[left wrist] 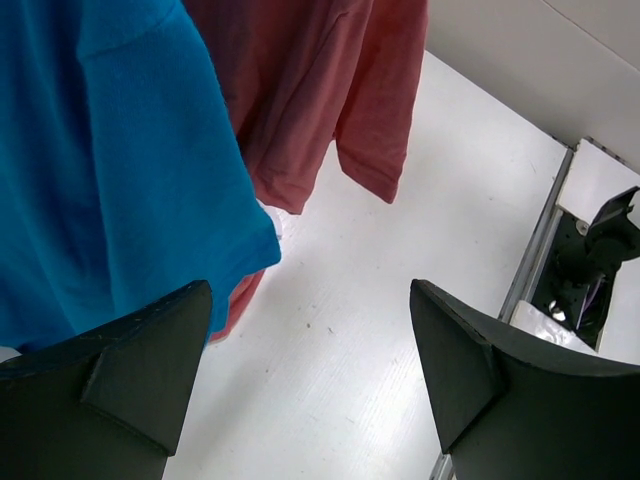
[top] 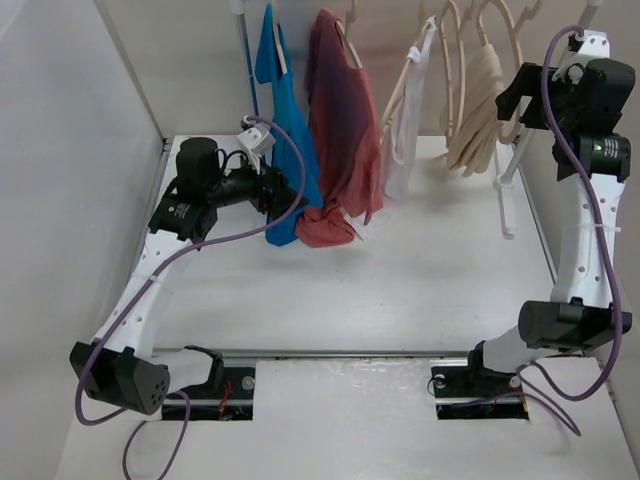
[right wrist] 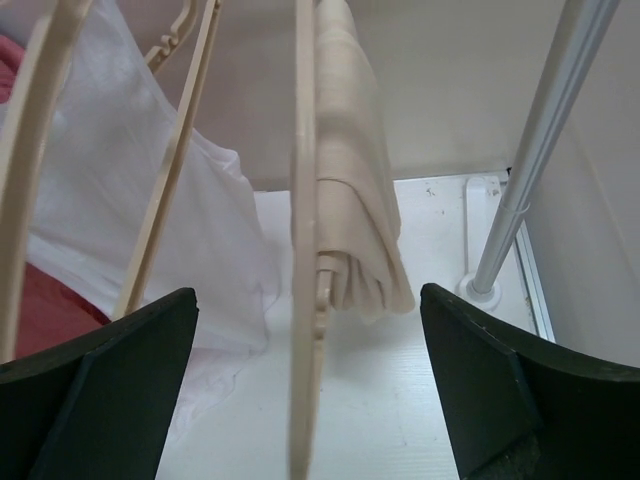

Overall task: Place the trousers on the hanger
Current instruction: Reset both arms

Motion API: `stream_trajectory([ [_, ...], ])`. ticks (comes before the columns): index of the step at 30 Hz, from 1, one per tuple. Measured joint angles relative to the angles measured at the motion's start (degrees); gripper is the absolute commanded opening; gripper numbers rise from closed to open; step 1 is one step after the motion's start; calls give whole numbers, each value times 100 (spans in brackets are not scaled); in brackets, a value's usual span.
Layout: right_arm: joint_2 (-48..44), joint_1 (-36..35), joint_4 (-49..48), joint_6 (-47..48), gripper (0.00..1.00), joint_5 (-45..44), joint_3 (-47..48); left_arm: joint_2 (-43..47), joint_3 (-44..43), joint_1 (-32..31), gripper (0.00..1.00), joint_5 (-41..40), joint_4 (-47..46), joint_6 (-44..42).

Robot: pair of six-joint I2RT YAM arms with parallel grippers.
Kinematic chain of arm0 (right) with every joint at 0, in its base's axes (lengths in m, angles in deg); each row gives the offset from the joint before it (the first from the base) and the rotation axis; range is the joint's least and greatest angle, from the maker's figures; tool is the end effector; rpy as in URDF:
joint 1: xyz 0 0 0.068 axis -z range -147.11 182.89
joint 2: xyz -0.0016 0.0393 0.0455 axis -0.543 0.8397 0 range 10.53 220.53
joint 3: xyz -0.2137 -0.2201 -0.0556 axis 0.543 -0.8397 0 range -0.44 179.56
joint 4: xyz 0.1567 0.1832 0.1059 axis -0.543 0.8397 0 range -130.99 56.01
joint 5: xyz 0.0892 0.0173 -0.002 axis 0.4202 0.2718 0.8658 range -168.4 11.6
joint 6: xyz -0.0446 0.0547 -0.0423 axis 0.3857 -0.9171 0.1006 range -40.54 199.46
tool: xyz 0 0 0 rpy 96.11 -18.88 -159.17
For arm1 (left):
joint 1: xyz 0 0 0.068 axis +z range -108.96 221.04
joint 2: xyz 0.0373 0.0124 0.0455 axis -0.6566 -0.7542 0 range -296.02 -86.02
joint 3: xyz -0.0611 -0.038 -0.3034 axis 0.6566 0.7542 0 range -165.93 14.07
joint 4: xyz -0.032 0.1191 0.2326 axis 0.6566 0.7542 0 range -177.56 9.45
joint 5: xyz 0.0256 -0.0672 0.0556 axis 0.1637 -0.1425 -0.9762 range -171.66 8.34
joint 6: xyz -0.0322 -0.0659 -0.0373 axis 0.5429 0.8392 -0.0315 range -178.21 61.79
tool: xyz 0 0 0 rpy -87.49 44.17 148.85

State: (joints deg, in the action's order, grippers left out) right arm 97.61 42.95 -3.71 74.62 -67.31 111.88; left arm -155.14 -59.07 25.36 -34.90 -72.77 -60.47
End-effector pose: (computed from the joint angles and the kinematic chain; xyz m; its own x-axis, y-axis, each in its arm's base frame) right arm 0.3405 -0.0466 0.5466 -0.2059 0.1206 -0.9711 0.0037 0.9925 0.1225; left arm 0.2503 -0.1244 0.4518 -0.1452 0.0689 -0.9870 0.8806 0.4638 -0.0972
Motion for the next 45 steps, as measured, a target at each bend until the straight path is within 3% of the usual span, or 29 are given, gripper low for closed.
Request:
stream_trajectory([
  [6, -490, 0, 140, 15, 100, -140, -216, 199, 105, 0, 80, -92, 2, -120],
  [10, -1342, 0, 151, -149, 100, -586, -868, 402, 317, 7, 83, -426, 4, -177],
  [15, -3447, 0, -151, -1213, 100, -1005, -3123, 800, 901, 310, 88, -1480, -90, 31],
  [20, -5689, 2, -299, -3045, 100, -844, -6218, 1241, 1740, 750, 91, -2927, -251, 428],
  [24, -6603, 2, 4, -3934, 100, -507, -7733, 1587, 2365, 802, 92, -3884, -304, 584],
  [26, -7224, 2, 313, -4251, 100, -422, -8214, 1727, 2603, 839, 92, -4205, -337, 664],
  [30, -8312, 2, 466, -4538, 100, -577, -8188, 1930, 3032, 918, 92, -4564, -442, 780],
  [35, -8341, 4, 472, -4507, 100, -855, -7818, 2046, 3432, 960, 92, -4763, -592, 901],
  [45, -6992, 4, 625, -4299, 100, -933, -7755, 2096, 3530, 979, 92, -4835, -737, 1023],
])
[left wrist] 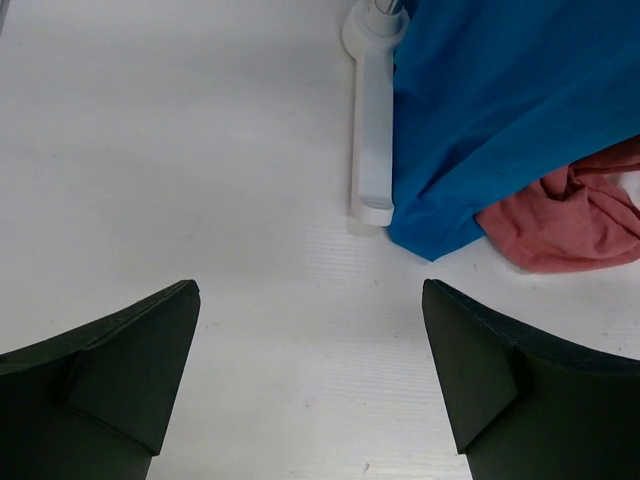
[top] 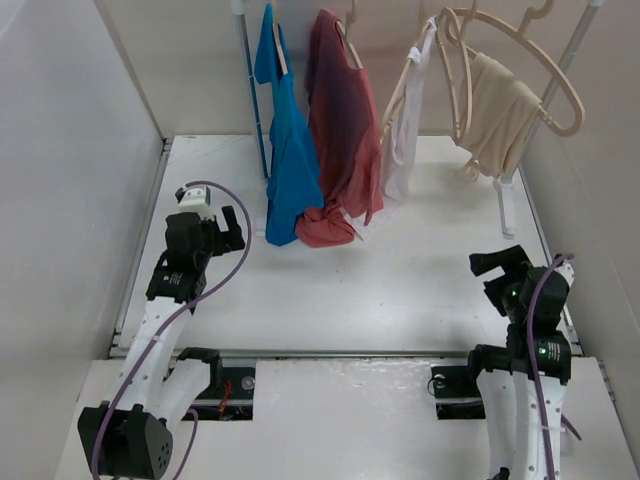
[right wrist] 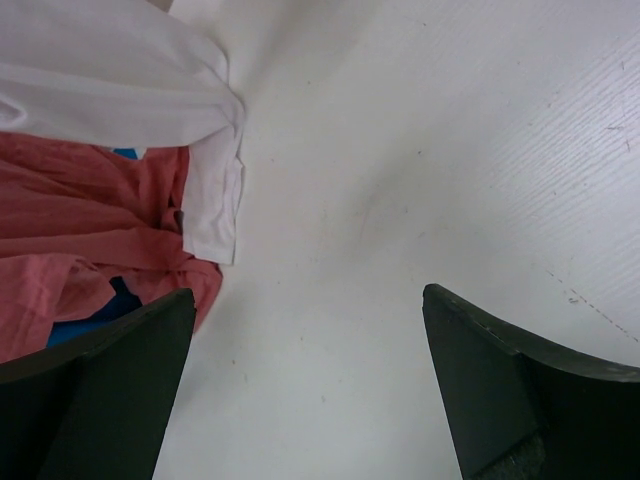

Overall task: Place the trousers on the hanger
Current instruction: Reset both arms

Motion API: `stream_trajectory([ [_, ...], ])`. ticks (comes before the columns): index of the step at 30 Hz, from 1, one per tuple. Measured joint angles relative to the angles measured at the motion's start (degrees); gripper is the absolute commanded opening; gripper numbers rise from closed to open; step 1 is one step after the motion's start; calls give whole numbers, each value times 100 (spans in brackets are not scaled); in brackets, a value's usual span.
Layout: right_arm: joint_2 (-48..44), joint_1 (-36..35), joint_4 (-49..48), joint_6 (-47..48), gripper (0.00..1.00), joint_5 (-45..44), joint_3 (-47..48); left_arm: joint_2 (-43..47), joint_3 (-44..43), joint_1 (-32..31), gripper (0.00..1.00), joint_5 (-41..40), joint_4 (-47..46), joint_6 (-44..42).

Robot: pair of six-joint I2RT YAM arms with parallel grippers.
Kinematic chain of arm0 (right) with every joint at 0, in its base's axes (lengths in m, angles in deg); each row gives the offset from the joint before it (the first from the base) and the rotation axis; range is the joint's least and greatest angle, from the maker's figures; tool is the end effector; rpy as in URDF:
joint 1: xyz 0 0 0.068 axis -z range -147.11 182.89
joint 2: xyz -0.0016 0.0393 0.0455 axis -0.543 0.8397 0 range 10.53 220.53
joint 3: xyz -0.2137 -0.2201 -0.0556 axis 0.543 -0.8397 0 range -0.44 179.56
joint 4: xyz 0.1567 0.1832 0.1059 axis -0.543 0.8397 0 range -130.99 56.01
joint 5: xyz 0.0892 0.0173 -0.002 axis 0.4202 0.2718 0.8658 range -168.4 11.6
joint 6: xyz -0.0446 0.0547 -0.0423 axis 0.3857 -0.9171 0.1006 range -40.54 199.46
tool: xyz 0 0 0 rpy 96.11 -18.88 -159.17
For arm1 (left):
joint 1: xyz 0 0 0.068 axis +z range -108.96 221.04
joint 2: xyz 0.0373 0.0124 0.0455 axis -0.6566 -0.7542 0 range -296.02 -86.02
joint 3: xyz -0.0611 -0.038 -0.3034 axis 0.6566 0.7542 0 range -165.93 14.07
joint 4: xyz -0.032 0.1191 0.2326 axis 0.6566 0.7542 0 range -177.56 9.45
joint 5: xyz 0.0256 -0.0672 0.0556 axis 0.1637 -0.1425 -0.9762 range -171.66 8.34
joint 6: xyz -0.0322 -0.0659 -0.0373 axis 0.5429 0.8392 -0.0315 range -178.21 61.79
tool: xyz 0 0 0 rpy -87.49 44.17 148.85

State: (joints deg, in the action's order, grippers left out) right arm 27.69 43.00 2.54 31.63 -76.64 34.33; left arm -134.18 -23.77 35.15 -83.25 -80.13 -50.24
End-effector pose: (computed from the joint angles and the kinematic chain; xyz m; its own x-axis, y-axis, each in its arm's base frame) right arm 0.0768 -0.0116 0.2714 -0.1791 0.7844 -0.5938 0.4186 0.6070 0.6755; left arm 0.2086 -0.0195 0.3105 -0.3109 -0.1072 -0.9444 0.0335 0.9918 -0.1236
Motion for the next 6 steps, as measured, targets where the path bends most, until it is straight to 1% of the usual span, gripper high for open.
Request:
stream_trajectory([
  [6, 24, 0, -20, 96, 100, 61, 0, 68, 7, 39, 92, 2, -87, 50],
])
